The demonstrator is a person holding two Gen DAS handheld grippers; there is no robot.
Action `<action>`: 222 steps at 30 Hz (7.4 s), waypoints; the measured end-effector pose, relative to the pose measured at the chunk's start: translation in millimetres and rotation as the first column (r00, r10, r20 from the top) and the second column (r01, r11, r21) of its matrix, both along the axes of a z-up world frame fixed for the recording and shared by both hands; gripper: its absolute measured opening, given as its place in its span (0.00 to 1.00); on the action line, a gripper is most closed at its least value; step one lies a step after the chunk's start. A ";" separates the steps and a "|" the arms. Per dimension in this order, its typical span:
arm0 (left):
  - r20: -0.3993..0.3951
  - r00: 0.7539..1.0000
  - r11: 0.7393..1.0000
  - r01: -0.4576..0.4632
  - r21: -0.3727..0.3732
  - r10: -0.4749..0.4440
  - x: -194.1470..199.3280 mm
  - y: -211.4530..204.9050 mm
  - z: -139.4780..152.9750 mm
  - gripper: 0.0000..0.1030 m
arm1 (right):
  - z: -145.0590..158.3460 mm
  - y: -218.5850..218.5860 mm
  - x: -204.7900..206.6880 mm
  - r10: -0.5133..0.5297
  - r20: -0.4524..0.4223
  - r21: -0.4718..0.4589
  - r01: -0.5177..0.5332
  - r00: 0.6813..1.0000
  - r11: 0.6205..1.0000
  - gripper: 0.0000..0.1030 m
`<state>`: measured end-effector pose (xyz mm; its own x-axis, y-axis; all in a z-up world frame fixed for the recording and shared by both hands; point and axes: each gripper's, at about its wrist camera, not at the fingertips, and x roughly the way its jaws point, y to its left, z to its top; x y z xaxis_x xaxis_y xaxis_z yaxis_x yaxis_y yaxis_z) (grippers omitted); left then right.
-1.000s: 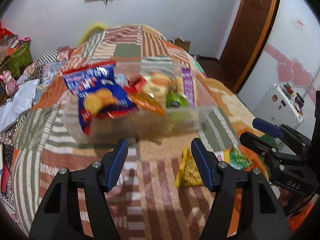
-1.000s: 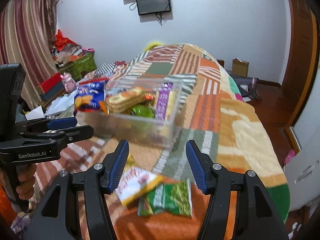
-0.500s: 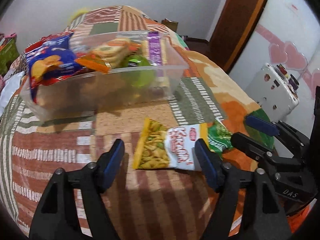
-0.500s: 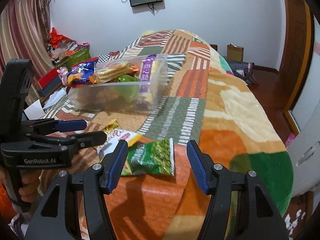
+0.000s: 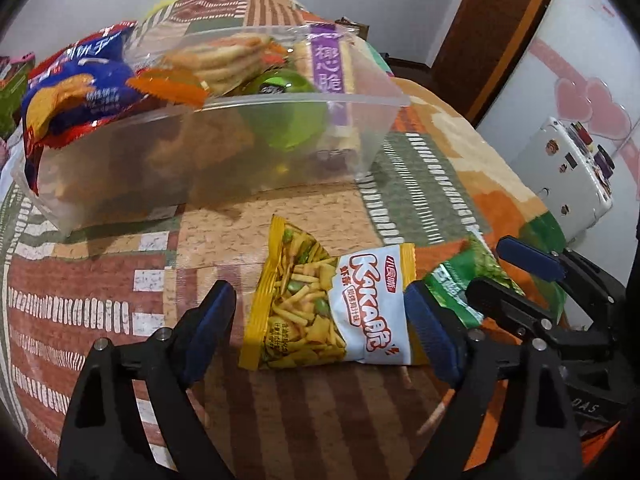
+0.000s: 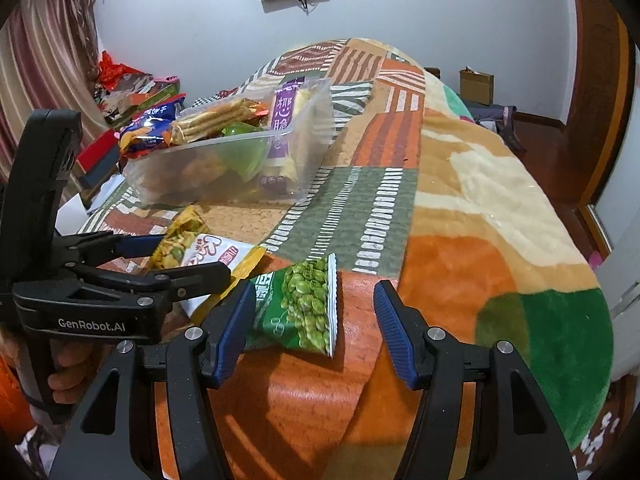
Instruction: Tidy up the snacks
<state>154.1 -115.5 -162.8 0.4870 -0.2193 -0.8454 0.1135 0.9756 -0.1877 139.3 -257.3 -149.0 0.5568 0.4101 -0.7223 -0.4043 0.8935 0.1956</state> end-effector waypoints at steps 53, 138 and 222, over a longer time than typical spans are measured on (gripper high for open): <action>0.282 0.955 0.995 -0.073 -0.067 0.089 -29.6 61.0 97.8 0.26 | 77.5 31.2 23.4 -0.005 0.203 0.137 -0.023 0.979 0.990 0.18; 0.606 0.780 0.980 -0.197 0.003 0.155 -91.6 109.7 181.8 0.91 | 147.3 77.0 -16.6 -0.093 0.414 0.131 0.041 0.905 0.990 0.82; 0.657 0.733 0.975 -0.223 -0.016 0.178 -119.9 119.1 177.1 0.99 | 150.8 84.4 -50.4 -0.111 0.493 0.124 0.057 0.863 0.991 0.98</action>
